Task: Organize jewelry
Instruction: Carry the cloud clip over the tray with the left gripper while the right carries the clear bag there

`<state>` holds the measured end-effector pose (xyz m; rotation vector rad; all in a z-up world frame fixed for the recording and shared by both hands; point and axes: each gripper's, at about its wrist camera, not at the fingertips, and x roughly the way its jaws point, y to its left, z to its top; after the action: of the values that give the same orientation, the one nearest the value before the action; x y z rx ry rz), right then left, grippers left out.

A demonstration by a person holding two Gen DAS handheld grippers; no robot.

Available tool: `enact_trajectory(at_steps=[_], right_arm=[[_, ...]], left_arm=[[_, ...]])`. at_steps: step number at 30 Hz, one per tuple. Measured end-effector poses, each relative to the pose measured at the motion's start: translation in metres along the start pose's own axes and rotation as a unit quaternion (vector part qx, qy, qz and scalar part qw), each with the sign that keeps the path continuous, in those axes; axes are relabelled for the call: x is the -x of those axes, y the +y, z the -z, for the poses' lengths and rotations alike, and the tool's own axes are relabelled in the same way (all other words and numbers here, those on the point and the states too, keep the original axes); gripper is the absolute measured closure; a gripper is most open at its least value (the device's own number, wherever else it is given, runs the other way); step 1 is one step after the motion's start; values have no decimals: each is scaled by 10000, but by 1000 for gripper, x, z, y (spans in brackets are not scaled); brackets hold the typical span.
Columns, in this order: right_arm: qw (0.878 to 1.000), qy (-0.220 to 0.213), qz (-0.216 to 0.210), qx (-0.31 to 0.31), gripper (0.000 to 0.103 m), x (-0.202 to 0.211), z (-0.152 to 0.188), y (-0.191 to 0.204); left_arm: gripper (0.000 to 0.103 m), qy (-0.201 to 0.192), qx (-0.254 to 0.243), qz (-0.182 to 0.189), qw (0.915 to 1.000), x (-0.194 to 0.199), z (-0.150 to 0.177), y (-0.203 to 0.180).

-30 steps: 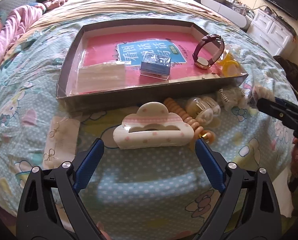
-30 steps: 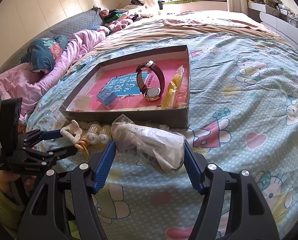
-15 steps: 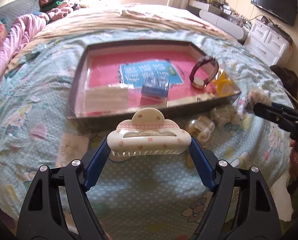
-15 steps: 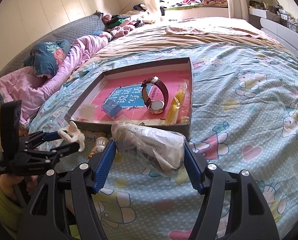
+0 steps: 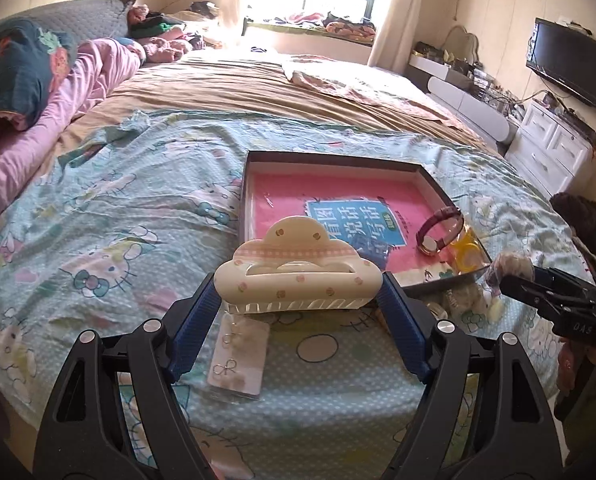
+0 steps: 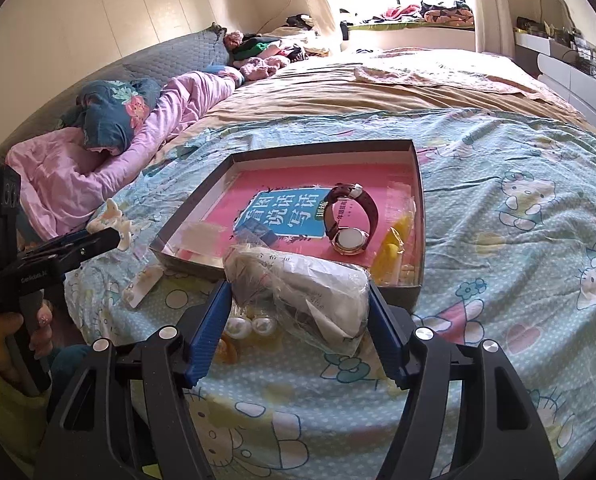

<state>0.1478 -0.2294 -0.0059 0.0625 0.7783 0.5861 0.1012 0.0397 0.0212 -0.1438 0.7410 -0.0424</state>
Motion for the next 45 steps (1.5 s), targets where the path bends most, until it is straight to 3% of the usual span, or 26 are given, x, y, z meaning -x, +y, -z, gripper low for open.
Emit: enact_trajectory(at_steps=[12,22,32,45], right_arm=[[9996,-123,-92,228,38,-10,-20,18],[9993,-252,-56,278,38,-14,-38,23],[9990,-367,113,212,38,-15,-50,14],[9997,-65,250,2,38,-36,-40,2]], left_arm=[[32,-261,94,-73,9996,4,-27,12],[32,-290,7,97,9995,-16,-48,1],[31,-146,-185,213,9995,-42,-60,-12],[31,257,-403,218,9986,-90,-54,-22]])
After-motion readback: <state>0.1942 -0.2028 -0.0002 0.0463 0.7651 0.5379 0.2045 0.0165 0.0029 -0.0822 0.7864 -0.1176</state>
